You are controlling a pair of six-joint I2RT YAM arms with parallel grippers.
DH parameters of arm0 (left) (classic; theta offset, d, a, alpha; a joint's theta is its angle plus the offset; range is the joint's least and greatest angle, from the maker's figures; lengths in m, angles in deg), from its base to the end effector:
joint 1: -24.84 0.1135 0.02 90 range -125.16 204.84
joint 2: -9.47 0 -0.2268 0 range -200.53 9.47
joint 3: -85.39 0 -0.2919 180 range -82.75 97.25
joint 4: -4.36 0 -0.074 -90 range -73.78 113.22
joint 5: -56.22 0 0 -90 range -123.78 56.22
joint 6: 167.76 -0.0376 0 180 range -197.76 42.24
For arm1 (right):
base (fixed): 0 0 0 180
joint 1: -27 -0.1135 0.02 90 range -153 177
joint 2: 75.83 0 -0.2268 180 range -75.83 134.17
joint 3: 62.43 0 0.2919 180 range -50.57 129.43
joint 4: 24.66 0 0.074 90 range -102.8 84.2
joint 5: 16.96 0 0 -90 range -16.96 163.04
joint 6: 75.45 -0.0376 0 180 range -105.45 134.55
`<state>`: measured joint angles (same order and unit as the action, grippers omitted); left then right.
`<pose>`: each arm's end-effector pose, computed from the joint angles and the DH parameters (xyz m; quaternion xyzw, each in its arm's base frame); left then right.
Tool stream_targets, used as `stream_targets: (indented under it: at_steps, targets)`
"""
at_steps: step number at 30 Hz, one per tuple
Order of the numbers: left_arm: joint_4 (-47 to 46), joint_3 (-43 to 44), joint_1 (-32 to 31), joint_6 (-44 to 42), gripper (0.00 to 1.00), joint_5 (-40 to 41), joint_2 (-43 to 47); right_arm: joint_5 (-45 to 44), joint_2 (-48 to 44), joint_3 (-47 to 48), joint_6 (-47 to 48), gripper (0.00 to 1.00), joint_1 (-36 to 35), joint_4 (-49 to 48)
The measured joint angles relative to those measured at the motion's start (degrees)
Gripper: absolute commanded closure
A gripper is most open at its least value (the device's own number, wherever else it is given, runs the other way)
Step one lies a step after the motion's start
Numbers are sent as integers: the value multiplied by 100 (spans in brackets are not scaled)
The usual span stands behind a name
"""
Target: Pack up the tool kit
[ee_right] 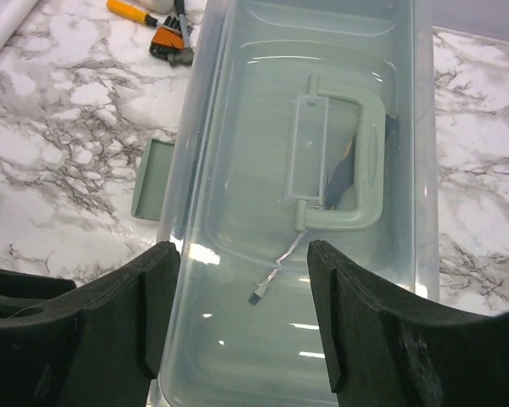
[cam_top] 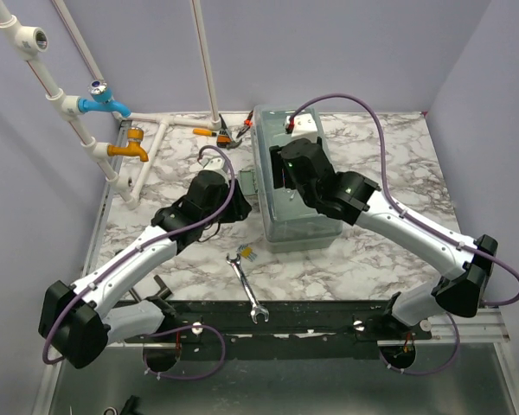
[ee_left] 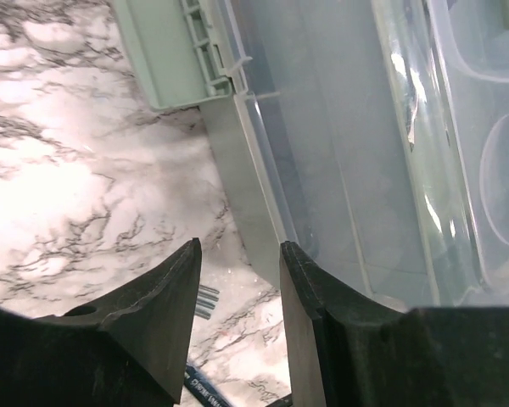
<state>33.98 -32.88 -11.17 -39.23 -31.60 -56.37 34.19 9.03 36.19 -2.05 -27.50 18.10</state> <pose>0.2525 -0.1818 0.2376 -0.0284 0.8813 -0.2722 0.3853 0.2361 0.2904 0.3587 -0.1042 0.8234 0.0451 0.5560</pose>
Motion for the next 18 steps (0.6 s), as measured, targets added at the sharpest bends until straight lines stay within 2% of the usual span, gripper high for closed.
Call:
stream_targets:
  at_steps: [4,6,15,18]
  targets:
    - [92,-13,190,-87,56,35,304,529,-46,-131,-92,10,330,-61]
    - [-13,-66,321,-87,56,-35,385,765,-46,-144,-133,6,518,-83]
    - [-894,-728,1099,192,44,-708,323,1316,-42,-144,-157,4,1342,-83]
    - [-1484,-848,1440,393,44,-1084,79,1545,-33,-144,-155,4,1744,-83]
